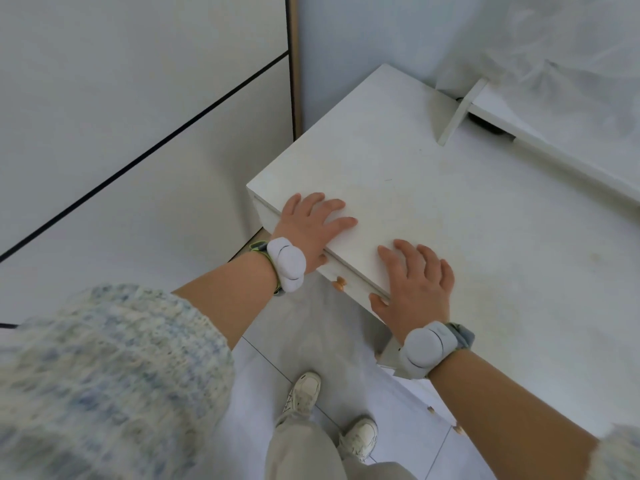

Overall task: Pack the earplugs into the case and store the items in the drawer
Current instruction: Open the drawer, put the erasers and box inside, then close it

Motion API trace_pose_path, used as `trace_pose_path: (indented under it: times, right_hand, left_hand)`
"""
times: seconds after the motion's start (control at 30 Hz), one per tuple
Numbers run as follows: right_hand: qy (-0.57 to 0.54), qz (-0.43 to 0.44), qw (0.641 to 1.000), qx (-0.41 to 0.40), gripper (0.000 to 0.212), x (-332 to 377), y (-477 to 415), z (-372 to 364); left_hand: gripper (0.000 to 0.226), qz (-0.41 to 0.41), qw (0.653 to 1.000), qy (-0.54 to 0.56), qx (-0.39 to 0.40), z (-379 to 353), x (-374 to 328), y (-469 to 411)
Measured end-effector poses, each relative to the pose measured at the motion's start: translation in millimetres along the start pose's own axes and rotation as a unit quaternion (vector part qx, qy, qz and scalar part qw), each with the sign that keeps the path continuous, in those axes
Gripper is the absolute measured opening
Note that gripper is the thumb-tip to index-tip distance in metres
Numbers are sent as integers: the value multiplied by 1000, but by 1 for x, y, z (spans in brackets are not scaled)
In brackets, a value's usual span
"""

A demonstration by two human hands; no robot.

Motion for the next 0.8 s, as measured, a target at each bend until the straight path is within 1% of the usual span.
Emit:
trace_pose_path:
  times: [0.13,0.33,0.53,0.8]
  right_hand:
    - [12,-9,1000,-2,75,-2,-2,-1]
    - [35,-16,999,-7,71,1,-3,-3]
    - [55,-13,998,-6,69,4,-5,-4]
    - [51,-13,999,-4,68,4,-4,-2]
  left_hand:
    - [68,14,1000,17,-18,1,-2,-1]
    - [66,14,998,33,-51,1,-4,-2]
    - [67,17,999,17,-34,-3,-1,-4]
    - [68,11,999,13,-40,-1,0,-4]
Point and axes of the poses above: each hand's wrist, its own y-axis away from the middle knuckle, its own z-axis out of the back of the hand, x = y × z, the point moved 9 cm from there along -y, towards the middle knuckle, and after that the axes turned 4 degrees about z, right-handed, at the moved point
